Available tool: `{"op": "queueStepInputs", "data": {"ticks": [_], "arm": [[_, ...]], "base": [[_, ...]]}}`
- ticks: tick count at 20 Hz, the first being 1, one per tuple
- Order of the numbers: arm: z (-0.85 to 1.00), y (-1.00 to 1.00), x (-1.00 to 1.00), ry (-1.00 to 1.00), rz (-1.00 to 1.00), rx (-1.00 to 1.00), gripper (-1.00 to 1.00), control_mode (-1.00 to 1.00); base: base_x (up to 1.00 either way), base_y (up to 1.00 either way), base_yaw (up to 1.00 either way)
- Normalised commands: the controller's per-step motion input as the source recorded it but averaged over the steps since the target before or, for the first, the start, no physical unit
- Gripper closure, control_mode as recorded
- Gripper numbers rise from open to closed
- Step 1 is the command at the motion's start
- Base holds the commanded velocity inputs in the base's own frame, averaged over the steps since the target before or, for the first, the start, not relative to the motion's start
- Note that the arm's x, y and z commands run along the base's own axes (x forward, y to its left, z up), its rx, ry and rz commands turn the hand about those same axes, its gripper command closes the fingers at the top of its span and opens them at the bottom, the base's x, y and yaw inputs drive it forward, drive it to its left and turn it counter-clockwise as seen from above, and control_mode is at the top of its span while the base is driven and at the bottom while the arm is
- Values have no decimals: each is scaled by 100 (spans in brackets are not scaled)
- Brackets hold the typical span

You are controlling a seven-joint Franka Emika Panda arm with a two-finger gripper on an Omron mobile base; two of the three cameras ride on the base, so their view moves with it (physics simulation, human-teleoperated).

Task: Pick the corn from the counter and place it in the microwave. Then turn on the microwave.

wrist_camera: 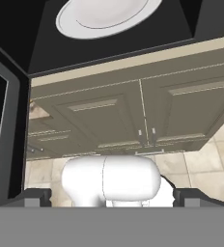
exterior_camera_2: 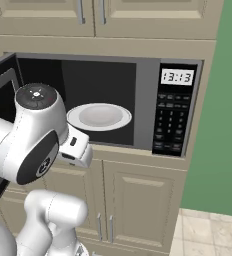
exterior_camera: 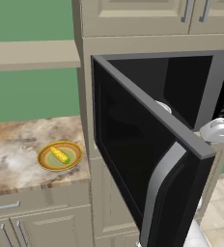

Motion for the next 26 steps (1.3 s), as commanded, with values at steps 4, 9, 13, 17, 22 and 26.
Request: {"op": "queueStepInputs", "data": {"ticks": [4,9,13,17,22,26], "arm": [[0,0,0,0,0,0,-100,100],[0,0,0,0,0,0,-100,100],[0,0,0,0,0,0,-100,100],[0,0,0,0,0,0,-100,100],[0,0,0,0,0,0,-100,100],[0,0,0,0,0,0,-100,100]], "base": [[-33,-8,-2],[-42,-15,-4],[-32,-26,-5],[-24,-34,-5],[-24,-38,-5],[-34,-34,-5]]}}
